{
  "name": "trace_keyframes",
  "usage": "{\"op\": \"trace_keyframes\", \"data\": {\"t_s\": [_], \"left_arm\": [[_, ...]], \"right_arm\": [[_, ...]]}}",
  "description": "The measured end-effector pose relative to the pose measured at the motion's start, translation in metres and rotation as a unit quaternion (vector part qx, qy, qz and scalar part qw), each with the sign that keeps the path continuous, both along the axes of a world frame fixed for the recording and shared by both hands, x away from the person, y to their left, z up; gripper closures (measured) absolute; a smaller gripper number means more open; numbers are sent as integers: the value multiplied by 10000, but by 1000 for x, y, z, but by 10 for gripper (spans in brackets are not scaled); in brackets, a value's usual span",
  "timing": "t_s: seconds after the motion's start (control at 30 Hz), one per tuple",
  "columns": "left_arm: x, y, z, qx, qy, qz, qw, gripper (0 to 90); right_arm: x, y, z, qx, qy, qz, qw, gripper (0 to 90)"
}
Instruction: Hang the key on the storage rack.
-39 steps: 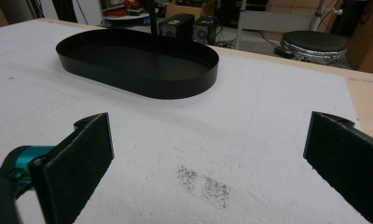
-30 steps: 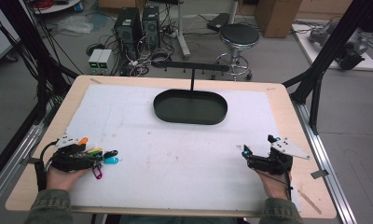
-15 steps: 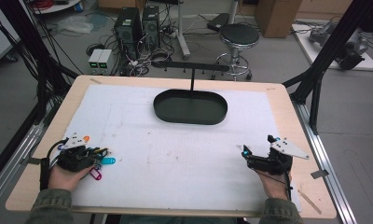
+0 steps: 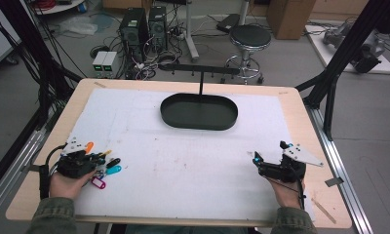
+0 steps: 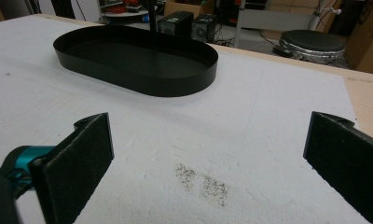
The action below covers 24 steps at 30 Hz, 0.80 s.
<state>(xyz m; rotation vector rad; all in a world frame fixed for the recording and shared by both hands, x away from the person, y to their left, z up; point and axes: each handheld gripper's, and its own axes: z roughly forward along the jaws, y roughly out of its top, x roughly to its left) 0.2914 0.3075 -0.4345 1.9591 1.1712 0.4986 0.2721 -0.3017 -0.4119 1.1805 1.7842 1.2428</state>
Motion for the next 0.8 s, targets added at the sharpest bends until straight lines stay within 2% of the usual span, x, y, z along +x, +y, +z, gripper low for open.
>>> {"op": "trace_keyframes", "data": {"t_s": [0.37, 0.43, 0.57, 0.63, 0.8], "left_arm": [[-6, 10, 10, -450, -353, 173, 9982, 823], [-7, 10, 12, -534, -377, 176, 9977, 823], [-7, 10, 14, -530, -412, 162, 9976, 824], [-9, 9, 19, -459, -461, 141, 9978, 824], [-9, 8, 32, -479, -581, 52, 9971, 825]], "right_arm": [[0, 0, 0, -44, -34, -29, 10000, 4], [-1, 0, 1, 12, -27, -54, 10000, 4], [-1, 0, 0, -33, -23, -50, 10000, 4], [-1, 0, 0, -42, -34, -45, 10000, 4], [-2, 0, 1, 10, -62, -68, 10000, 4]]}}
